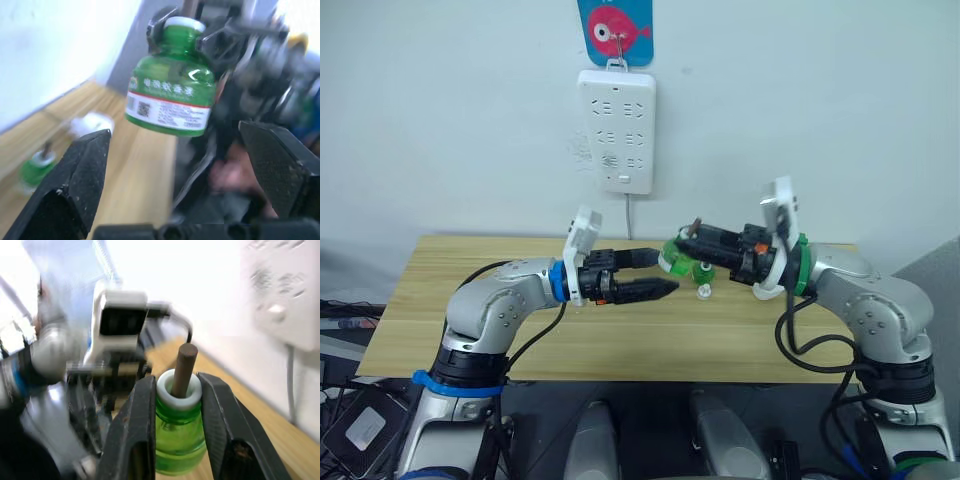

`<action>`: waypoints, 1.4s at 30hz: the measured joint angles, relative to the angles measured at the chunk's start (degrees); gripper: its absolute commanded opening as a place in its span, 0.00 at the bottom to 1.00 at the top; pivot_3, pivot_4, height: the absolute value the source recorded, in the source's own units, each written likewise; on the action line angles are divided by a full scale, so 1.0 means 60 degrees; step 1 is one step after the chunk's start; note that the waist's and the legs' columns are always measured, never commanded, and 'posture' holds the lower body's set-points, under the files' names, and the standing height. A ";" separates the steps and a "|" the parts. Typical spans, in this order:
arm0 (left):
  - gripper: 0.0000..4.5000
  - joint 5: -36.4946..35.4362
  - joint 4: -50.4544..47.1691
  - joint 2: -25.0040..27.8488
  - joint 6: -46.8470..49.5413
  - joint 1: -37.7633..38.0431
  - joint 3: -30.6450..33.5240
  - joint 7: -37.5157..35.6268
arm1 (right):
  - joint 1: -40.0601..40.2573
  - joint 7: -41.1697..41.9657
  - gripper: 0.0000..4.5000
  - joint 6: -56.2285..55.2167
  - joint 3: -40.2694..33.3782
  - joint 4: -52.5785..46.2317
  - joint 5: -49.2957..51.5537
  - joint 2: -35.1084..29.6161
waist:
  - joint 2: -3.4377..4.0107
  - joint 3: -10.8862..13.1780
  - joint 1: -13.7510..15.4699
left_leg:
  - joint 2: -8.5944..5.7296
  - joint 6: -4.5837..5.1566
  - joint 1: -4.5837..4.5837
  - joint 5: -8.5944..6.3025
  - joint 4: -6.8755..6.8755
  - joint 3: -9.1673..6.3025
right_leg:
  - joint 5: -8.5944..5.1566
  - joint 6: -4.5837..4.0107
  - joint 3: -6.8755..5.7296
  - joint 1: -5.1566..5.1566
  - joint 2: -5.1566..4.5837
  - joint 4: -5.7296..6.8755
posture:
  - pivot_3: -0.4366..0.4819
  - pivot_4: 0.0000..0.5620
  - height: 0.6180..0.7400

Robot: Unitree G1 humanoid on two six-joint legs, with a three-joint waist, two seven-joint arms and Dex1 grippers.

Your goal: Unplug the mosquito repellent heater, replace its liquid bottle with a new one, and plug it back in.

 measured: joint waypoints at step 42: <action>1.00 -0.7458 0.0130 -0.2777 0.0257 0.0254 0.1139 0.8095 | 0.0309 -0.6768 0.19 -0.1127 -0.0383 0.0463 0.7039 0.0625 | 0.0001 -0.0002 0.0010 | -0.0009 0.0001 0.0000 0.0000 0.0000 0.0013 | 0.0000 0.0004 0.0015 -0.0001 0.0007 -0.0005 | 0.29 0.36 0.87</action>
